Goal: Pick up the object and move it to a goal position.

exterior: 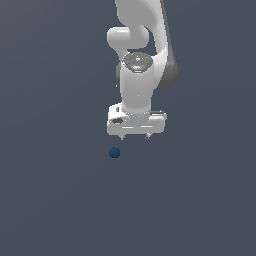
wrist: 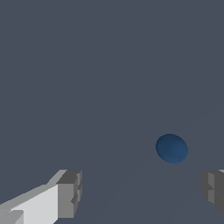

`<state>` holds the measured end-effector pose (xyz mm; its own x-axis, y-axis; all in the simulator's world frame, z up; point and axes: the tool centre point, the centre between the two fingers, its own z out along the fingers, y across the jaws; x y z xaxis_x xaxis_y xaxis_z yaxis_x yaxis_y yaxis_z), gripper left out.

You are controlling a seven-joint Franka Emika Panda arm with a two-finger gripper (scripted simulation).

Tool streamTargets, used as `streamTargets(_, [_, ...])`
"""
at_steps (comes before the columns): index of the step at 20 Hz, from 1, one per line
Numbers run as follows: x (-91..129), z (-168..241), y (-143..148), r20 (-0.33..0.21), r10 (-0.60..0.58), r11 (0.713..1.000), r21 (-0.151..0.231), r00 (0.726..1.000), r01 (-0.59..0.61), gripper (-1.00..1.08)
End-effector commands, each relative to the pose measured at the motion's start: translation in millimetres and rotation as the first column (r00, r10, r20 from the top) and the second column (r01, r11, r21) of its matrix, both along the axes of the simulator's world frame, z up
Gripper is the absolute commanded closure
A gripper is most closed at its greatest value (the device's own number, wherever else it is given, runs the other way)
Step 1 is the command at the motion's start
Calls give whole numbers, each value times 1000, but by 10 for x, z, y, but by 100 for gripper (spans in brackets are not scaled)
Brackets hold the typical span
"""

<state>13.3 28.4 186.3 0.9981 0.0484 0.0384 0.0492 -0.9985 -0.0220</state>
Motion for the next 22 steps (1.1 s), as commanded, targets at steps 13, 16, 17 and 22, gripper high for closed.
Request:
streamTargets(13, [-6,143,-2,15,-27,999,29,1000,27,-92])
streamTargets(16, [-6,144,8,14,-28,999,28,999,28,-92])
streamTargets(17, [-6,144,7,14,-28,999,28,999,28,-92])
streamTargets(22, [-4,92,-38,13,-13,1000,24,1000,12,-92])
